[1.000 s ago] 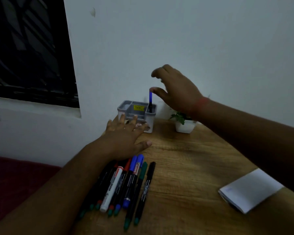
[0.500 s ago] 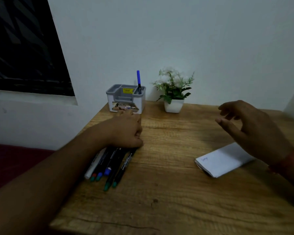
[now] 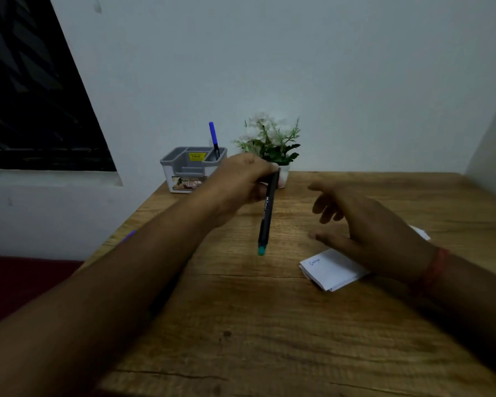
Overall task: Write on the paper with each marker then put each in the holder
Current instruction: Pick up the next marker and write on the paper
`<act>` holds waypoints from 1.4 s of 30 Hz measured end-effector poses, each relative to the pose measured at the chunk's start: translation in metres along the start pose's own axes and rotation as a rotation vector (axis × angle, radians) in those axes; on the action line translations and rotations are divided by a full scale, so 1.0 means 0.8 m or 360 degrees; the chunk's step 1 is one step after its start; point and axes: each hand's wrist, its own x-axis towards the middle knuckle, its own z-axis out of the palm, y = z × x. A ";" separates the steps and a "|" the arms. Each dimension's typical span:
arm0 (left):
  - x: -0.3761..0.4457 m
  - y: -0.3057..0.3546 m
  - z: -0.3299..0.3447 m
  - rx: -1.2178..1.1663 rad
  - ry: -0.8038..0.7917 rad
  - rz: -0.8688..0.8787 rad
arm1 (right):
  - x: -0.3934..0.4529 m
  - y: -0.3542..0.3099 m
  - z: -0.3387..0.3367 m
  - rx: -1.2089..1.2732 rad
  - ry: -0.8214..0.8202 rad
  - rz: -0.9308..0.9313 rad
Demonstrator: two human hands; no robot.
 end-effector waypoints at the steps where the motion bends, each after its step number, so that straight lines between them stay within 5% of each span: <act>1: 0.000 -0.003 0.012 -0.0166 -0.0004 -0.0031 | 0.000 -0.003 0.002 0.0084 0.0056 -0.0004; 9: -0.003 -0.035 0.058 -0.0992 0.0015 -0.0072 | -0.004 -0.013 0.002 0.0245 0.0361 -0.0222; 14: -0.011 -0.044 0.057 -0.1085 -0.0048 -0.0023 | -0.001 -0.013 0.005 0.0301 0.0398 -0.0242; 22: -0.020 -0.046 0.045 0.0387 -0.0326 0.0203 | 0.000 -0.020 0.008 0.1211 0.0484 0.0376; 33: -0.020 -0.034 0.051 0.0374 -0.0366 0.0184 | -0.003 -0.034 0.004 0.0857 0.0665 0.0065; 36: -0.001 -0.031 0.024 0.0660 -0.0034 0.0150 | -0.009 -0.035 -0.019 0.0842 0.0834 0.0005; 39: 0.007 -0.029 -0.010 0.0424 0.0375 0.0035 | -0.010 -0.031 -0.039 0.0933 0.0984 -0.0105; 42: 0.006 -0.046 0.015 0.1114 0.0174 0.0320 | -0.007 -0.025 -0.023 0.0817 0.0812 0.0091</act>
